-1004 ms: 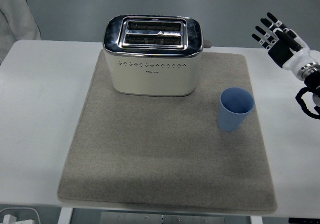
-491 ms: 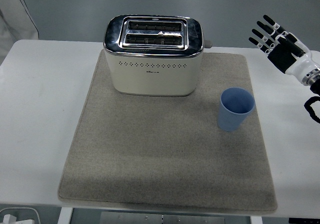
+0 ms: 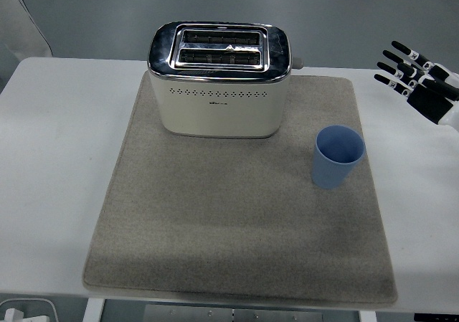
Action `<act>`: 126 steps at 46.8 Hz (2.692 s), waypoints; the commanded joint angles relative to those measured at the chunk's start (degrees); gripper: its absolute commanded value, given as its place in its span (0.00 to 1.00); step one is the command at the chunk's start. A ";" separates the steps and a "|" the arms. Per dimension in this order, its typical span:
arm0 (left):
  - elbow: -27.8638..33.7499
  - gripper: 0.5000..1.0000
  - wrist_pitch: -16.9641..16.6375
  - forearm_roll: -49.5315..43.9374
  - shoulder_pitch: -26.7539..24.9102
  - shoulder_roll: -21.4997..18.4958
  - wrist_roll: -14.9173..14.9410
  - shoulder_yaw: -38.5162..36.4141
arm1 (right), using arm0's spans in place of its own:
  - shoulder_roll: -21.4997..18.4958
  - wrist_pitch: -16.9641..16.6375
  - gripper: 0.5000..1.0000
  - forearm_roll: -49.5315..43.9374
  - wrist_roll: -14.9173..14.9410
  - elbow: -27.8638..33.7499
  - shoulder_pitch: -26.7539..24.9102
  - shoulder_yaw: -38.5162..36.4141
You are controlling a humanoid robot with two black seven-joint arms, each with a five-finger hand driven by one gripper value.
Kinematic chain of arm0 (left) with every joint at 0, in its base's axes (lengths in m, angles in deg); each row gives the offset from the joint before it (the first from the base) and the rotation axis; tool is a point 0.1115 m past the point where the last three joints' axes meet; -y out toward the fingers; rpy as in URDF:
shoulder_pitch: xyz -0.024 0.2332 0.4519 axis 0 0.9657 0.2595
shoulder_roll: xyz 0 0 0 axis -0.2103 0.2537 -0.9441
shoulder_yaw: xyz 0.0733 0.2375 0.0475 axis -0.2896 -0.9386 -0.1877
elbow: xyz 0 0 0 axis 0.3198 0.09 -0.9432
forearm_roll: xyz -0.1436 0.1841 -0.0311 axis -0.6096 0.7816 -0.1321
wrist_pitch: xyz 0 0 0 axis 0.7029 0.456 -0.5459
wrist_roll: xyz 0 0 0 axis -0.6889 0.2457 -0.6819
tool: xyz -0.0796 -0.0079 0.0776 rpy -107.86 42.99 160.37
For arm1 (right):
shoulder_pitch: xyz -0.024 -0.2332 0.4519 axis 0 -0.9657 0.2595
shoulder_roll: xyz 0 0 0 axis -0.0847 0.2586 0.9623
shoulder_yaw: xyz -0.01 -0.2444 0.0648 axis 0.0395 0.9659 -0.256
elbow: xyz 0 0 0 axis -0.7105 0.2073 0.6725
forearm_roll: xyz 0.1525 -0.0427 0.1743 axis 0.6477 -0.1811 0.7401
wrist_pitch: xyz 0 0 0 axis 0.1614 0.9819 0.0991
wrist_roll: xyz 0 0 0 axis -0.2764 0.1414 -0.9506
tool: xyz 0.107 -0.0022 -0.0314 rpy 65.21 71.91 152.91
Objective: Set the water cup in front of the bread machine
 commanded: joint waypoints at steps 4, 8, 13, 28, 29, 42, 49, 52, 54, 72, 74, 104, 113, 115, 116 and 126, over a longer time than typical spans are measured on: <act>0.04 1.00 -0.04 0.00 0.00 0.00 0.00 0.00 | 1.71 0.00 0.86 -1.79 0.19 0.02 -1.41 0.00; 0.04 1.00 -0.04 0.00 0.00 0.00 0.00 0.00 | 1.80 0.00 0.86 -2.84 0.37 0.02 -1.67 0.00; -0.05 1.00 -0.04 0.00 0.00 0.00 0.00 0.00 | 1.89 0.00 0.86 -4.42 0.37 0.02 -1.76 0.00; -0.05 1.00 0.05 0.00 0.00 0.00 0.00 0.00 | 3.38 0.00 0.86 -6.89 0.37 -0.60 -2.37 -0.09; -0.05 1.00 -0.04 0.00 0.00 0.00 0.00 0.00 | 3.38 0.00 0.86 -6.89 0.37 -0.60 -2.37 0.00; -0.05 1.00 -0.04 0.00 0.00 0.00 0.00 0.00 | 5.31 0.00 0.86 -11.19 0.46 -6.21 -5.54 -1.06; 0.04 1.00 -0.04 0.00 0.00 0.00 0.00 0.00 | 7.16 0.00 0.86 -11.28 0.46 -9.91 -7.03 -1.14; -0.05 1.00 0.05 0.00 0.00 0.00 0.00 0.00 | 7.42 0.00 0.86 -11.28 0.46 -10.18 -7.38 -1.23; 0.04 1.00 -0.04 0.00 0.00 0.00 0.00 0.00 | 7.51 0.00 0.86 -11.28 0.46 -10.18 -7.65 -1.23; -0.05 1.00 0.05 0.00 0.00 0.00 0.00 0.00 | 9.53 0.00 0.86 -11.28 1.25 -12.02 -10.99 -2.28; -0.05 1.00 -0.04 0.00 0.00 0.00 0.00 0.00 | 9.53 0.00 0.86 -11.28 1.25 -12.11 -11.69 -2.99; 0.04 1.00 -0.04 0.00 0.00 0.00 0.00 0.00 | 10.32 0.00 0.86 -10.14 1.25 -13.25 -15.12 -4.74; -0.05 1.00 0.05 0.00 0.00 0.00 0.00 0.00 | 12.69 0.00 0.86 -10.14 1.07 -12.99 -14.85 -4.83; 0.04 1.00 0.05 0.00 0.00 0.00 0.00 0.00 | 13.40 0.00 0.86 -10.14 1.07 -12.99 -14.94 -4.57; 0.04 1.00 0.05 0.00 0.00 0.00 0.00 0.00 | 13.66 0.00 0.86 -10.14 1.07 -12.90 -15.03 -4.48; 0.04 1.00 -0.04 0.00 0.00 0.00 0.00 0.00 | 14.98 0.00 0.86 -10.32 1.07 -12.81 -16.08 -4.22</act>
